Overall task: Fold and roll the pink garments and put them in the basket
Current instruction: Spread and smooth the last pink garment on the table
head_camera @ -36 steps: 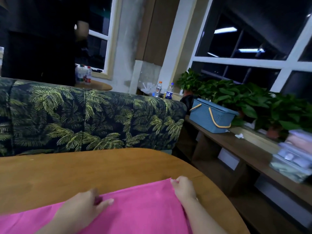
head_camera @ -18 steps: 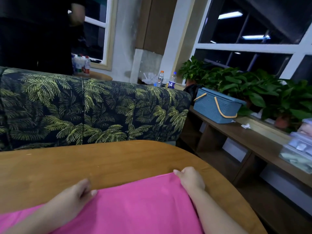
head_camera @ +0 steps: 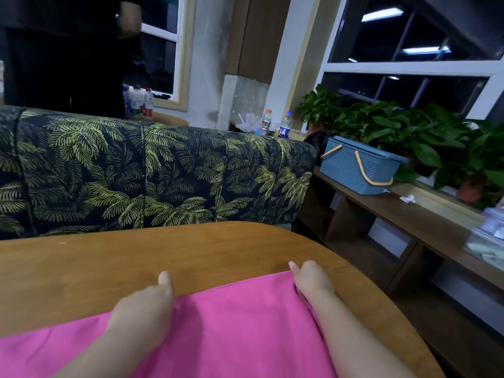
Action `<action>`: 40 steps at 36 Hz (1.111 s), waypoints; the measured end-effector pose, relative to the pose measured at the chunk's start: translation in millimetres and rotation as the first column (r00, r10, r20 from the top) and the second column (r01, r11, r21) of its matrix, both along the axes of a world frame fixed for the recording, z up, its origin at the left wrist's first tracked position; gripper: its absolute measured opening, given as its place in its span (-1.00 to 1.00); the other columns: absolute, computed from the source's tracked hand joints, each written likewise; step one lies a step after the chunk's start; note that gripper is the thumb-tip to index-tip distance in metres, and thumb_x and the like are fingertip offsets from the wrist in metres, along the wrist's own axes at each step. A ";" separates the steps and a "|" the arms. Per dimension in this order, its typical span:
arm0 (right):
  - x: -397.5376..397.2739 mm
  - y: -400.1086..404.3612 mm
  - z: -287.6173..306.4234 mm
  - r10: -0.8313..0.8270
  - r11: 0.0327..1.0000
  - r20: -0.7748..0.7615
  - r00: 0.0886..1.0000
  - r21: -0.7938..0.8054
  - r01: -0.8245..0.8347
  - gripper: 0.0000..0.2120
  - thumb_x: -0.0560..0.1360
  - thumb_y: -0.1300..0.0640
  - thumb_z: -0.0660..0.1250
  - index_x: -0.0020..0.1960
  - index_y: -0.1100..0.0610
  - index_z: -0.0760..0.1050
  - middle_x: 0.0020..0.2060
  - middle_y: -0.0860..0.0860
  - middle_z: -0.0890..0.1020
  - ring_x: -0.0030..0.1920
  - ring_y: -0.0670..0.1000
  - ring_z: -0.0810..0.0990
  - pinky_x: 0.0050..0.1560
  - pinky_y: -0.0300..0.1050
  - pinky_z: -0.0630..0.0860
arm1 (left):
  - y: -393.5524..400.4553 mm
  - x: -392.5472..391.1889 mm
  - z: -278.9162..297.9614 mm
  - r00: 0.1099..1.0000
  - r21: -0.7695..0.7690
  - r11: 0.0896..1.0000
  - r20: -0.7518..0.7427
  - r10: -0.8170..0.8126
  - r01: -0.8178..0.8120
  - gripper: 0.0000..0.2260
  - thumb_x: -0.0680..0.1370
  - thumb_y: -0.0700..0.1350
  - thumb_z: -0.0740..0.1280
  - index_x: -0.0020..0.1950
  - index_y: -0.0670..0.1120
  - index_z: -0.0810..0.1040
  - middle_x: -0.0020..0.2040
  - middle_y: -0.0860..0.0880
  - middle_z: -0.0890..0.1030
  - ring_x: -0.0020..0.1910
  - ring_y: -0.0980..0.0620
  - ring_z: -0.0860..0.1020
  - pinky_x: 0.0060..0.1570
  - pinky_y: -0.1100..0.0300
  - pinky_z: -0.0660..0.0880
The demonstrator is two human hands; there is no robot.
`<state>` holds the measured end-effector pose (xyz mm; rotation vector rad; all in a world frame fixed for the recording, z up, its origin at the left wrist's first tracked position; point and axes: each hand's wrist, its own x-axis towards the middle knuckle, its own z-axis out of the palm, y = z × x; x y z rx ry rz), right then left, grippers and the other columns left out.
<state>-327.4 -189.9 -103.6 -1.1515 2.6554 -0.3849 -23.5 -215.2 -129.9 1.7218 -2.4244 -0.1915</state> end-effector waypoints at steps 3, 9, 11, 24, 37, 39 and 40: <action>-8.6 2.9 1.4 0.054 0.995 0.122 0.991 -0.092 -0.043 -0.65 0.62 -0.03 0.12 -0.23 0.13 0.47 -0.25 0.02 0.56 -0.19 0.03 0.54 -0.15 -0.13 0.43 | 7.1 -22.2 16.7 0.997 0.045 0.997 -0.029 -0.067 0.069 -0.82 0.63 0.03 0.08 0.02 -0.05 0.14 -0.20 0.05 0.41 -0.09 -0.08 0.53 -0.19 0.12 0.35; -10.7 12.7 0.2 0.146 0.984 0.065 0.987 -0.115 -0.138 -0.71 0.62 0.07 0.15 -0.26 0.09 0.43 -0.22 0.03 0.59 -0.13 0.07 0.57 -0.12 -0.10 0.45 | 10.4 -68.3 21.5 0.991 -0.040 0.997 0.119 -0.064 0.069 -0.81 0.62 -0.09 0.09 0.23 -0.02 0.24 0.20 0.01 0.45 0.23 -0.04 0.44 0.08 0.09 0.35; -10.3 12.5 -2.7 0.149 0.984 0.025 0.989 -0.104 -0.146 -0.74 0.61 0.06 0.15 -0.17 0.11 0.51 -0.13 0.05 0.64 -0.04 0.09 0.60 -0.03 -0.08 0.49 | 16.2 -89.8 21.0 0.987 -0.040 0.991 0.108 -0.121 0.126 -0.75 0.62 -0.12 0.09 0.30 -0.01 0.26 0.30 -0.03 0.36 0.31 -0.06 0.36 0.24 0.03 0.30; -20.5 31.4 1.3 0.176 0.953 0.278 0.944 -0.288 -0.093 -0.67 0.57 -0.08 0.25 0.19 0.13 0.49 -0.02 -0.04 0.54 0.02 -0.03 0.52 -0.01 -0.19 0.38 | 53.0 -165.4 -6.4 0.900 0.120 0.895 0.023 -0.436 0.431 -0.51 0.63 0.19 -0.19 0.56 0.17 -0.12 0.58 0.03 -0.17 0.54 -0.07 -0.25 0.47 -0.15 -0.28; -18.9 159.5 8.4 0.360 0.930 0.588 0.724 -0.282 -0.234 -0.63 0.58 0.12 0.29 0.30 0.00 0.22 -0.35 -0.02 0.57 -0.40 -0.12 0.53 -0.40 -0.28 0.36 | 54.2 -166.0 -8.2 0.898 0.089 0.899 0.065 -0.435 0.429 -0.52 0.60 0.27 -0.20 0.53 0.30 -0.11 0.59 0.04 -0.14 0.55 -0.08 -0.21 0.49 -0.15 -0.20; -21.0 174.1 8.0 0.357 0.931 0.529 0.770 -0.267 -0.249 -0.52 0.56 0.09 0.33 0.38 -0.01 0.18 -0.28 -0.04 0.62 -0.27 -0.18 0.57 -0.18 -0.36 0.41 | 53.9 -165.3 -8.5 0.895 0.095 0.897 0.080 -0.439 0.432 -0.52 0.60 0.27 -0.20 0.53 0.30 -0.12 0.59 0.04 -0.14 0.55 -0.07 -0.21 0.49 -0.15 -0.19; -21.6 179.9 7.3 0.360 0.930 0.497 0.789 -0.258 -0.261 -0.48 0.55 0.08 0.34 0.41 -0.01 0.17 -0.22 -0.05 0.64 -0.19 -0.20 0.59 -0.09 -0.40 0.41 | 53.7 -165.0 -8.7 0.894 0.095 0.897 0.084 -0.439 0.432 -0.52 0.60 0.27 -0.20 0.52 0.31 -0.13 0.59 0.04 -0.14 0.55 -0.07 -0.20 0.49 -0.15 -0.19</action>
